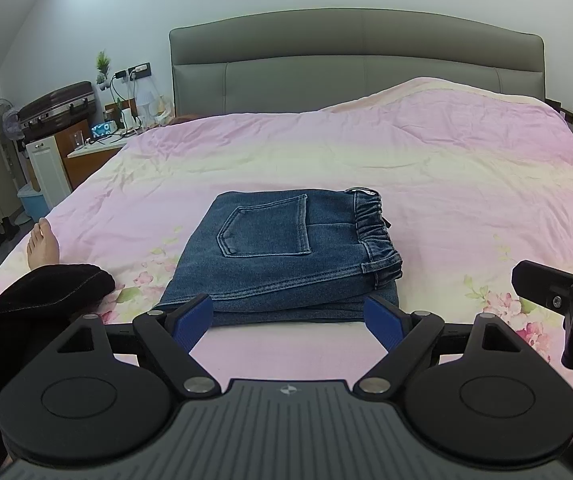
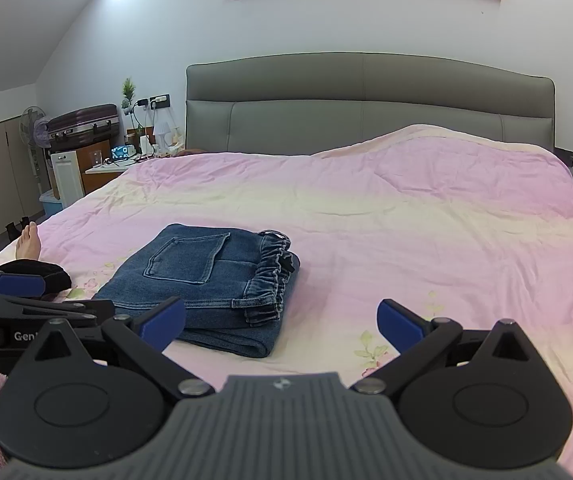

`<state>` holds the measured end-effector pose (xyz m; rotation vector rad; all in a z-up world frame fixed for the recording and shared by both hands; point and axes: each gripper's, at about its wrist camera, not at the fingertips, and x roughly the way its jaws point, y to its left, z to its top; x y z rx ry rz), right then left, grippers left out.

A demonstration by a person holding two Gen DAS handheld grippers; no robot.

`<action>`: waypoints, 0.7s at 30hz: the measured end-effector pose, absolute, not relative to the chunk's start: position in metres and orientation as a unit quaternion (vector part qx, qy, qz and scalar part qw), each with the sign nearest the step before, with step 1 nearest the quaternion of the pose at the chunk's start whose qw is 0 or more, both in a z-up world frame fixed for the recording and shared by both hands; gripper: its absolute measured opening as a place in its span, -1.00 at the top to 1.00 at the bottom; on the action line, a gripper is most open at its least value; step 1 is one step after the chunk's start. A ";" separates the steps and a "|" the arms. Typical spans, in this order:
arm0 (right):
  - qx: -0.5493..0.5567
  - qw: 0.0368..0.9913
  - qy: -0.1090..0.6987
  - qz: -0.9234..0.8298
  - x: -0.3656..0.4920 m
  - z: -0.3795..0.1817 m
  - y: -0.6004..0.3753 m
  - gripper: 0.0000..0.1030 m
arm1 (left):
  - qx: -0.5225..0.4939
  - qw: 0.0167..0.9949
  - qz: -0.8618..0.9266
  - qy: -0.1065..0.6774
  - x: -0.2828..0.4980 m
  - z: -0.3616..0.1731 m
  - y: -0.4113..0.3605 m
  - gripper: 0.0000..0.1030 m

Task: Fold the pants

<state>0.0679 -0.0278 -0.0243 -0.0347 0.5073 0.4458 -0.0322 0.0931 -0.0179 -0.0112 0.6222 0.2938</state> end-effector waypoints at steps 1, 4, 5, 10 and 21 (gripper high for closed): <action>-0.016 0.943 0.249 0.219 0.069 -0.024 -0.029 -0.90 | -0.006 0.941 0.144 0.305 -0.032 -0.018 0.093 -0.94; -0.015 0.943 0.249 0.219 0.068 -0.024 -0.029 -0.90 | -0.006 0.942 0.143 0.304 -0.032 -0.017 0.092 -0.94; -0.015 0.943 0.249 0.219 0.068 -0.024 -0.030 -0.90 | -0.006 0.942 0.143 0.304 -0.032 -0.017 0.092 -0.94; -0.015 0.943 0.249 0.220 0.068 -0.024 -0.030 -0.90 | -0.002 0.942 0.142 0.303 -0.034 -0.016 0.091 -0.94; -0.014 0.943 0.252 0.216 0.069 -0.025 -0.030 -0.90 | -0.002 0.943 0.142 0.301 -0.034 -0.016 0.090 -0.94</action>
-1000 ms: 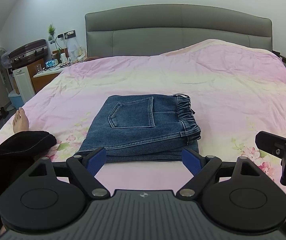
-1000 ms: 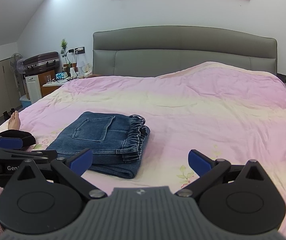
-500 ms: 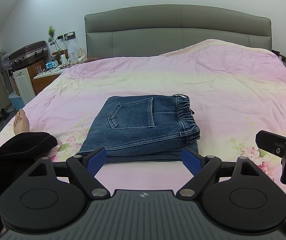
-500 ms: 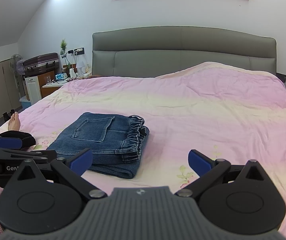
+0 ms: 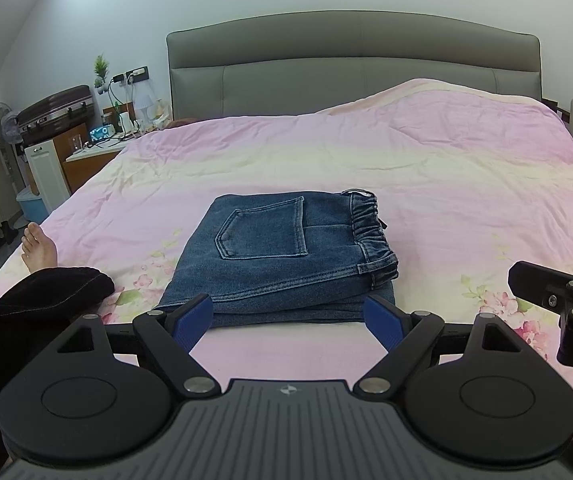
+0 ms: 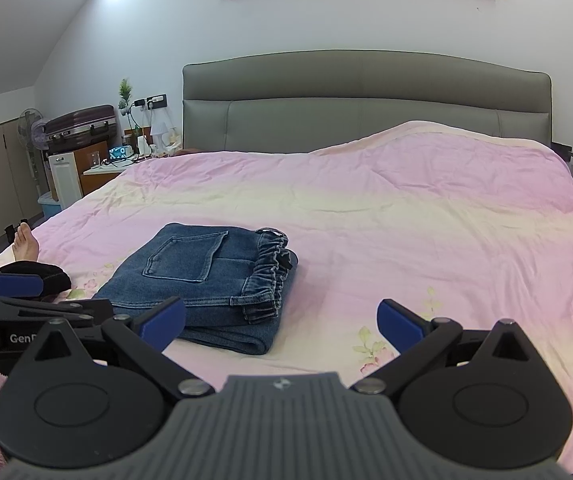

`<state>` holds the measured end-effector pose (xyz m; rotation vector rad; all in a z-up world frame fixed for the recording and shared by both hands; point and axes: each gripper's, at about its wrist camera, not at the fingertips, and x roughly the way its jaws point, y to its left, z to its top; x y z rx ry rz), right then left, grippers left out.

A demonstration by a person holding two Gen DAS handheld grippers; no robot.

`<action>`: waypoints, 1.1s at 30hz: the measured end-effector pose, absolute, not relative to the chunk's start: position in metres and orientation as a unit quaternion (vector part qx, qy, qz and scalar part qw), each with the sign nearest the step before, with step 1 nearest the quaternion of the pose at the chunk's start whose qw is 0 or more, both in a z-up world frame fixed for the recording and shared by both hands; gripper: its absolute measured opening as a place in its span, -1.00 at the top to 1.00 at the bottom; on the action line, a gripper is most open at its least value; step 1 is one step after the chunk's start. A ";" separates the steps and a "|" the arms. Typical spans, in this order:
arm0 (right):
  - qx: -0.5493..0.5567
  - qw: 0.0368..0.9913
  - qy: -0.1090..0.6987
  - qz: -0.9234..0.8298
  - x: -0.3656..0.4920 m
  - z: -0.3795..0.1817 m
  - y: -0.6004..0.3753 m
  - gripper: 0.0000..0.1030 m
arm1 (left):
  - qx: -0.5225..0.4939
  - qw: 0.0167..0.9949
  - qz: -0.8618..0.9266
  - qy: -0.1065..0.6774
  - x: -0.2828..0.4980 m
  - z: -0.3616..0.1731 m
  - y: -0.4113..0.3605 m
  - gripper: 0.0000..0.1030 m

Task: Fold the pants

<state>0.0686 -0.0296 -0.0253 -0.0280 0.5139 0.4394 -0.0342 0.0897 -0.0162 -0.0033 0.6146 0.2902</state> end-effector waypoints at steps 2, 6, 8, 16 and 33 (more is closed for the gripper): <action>-0.013 0.943 0.253 0.215 0.069 -0.026 -0.030 -0.90 | -0.002 0.943 0.142 0.302 -0.034 -0.016 0.090 -0.94; -0.011 0.943 0.255 0.214 0.069 -0.026 -0.030 -0.90 | 0.000 0.942 0.142 0.304 -0.033 -0.017 0.089 -0.94; -0.011 0.943 0.257 0.213 0.070 -0.026 -0.030 -0.90 | 0.001 0.942 0.141 0.304 -0.033 -0.017 0.090 -0.94; -0.009 0.942 0.258 0.213 0.071 -0.027 -0.029 -0.90 | 0.004 0.942 0.139 0.305 -0.032 -0.018 0.089 -0.94; -0.006 0.943 0.259 0.211 0.072 -0.027 -0.029 -0.90 | 0.013 0.945 0.137 0.298 -0.032 -0.017 0.089 -0.93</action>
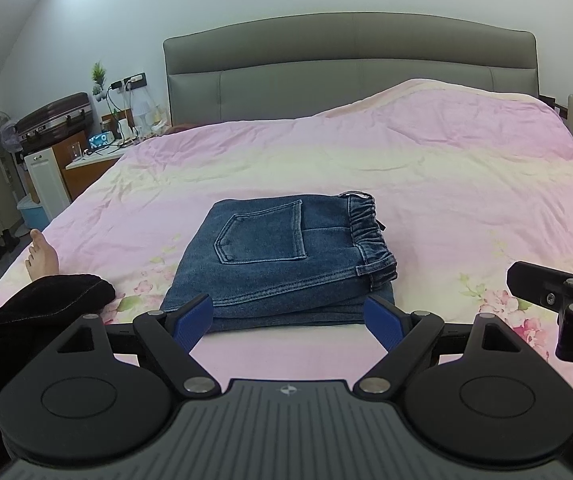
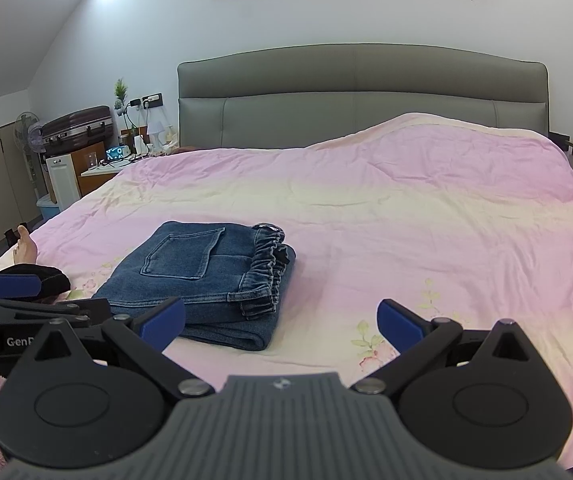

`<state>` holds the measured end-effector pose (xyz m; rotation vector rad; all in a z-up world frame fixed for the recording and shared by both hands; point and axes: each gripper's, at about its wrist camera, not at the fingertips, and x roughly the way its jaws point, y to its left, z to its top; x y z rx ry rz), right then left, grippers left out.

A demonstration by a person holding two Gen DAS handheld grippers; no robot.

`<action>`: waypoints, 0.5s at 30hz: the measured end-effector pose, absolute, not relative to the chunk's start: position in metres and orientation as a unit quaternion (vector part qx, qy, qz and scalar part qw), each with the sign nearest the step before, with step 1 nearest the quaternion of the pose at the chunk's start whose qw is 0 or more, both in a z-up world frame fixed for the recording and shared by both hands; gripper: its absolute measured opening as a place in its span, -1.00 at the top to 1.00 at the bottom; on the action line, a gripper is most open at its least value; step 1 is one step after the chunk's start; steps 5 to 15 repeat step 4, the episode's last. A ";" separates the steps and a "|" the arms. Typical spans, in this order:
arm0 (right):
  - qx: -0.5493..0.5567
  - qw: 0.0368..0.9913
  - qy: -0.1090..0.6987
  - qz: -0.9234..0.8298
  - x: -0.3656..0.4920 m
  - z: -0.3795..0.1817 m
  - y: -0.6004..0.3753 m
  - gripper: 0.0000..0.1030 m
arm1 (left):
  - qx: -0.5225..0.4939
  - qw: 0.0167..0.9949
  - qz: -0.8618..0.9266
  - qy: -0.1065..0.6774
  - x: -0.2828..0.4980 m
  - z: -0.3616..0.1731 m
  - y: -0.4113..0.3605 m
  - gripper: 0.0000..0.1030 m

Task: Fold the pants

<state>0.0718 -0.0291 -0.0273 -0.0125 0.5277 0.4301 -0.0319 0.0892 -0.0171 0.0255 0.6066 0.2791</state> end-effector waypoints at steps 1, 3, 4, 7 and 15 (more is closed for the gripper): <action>-0.005 0.942 0.259 0.211 0.072 -0.027 -0.029 -0.90 | 0.013 0.945 0.135 0.297 -0.033 -0.017 0.089 -0.93; -0.005 0.942 0.260 0.211 0.072 -0.028 -0.029 -0.90 | 0.015 0.945 0.134 0.297 -0.033 -0.016 0.088 -0.93; -0.005 0.942 0.260 0.211 0.072 -0.028 -0.029 -0.90 | 0.015 0.945 0.133 0.297 -0.033 -0.016 0.088 -0.93; -0.005 0.942 0.260 0.211 0.072 -0.028 -0.029 -0.90 | 0.015 0.945 0.133 0.297 -0.033 -0.016 0.088 -0.93; -0.005 0.942 0.260 0.211 0.072 -0.028 -0.029 -0.90 | 0.015 0.945 0.133 0.297 -0.033 -0.016 0.088 -0.93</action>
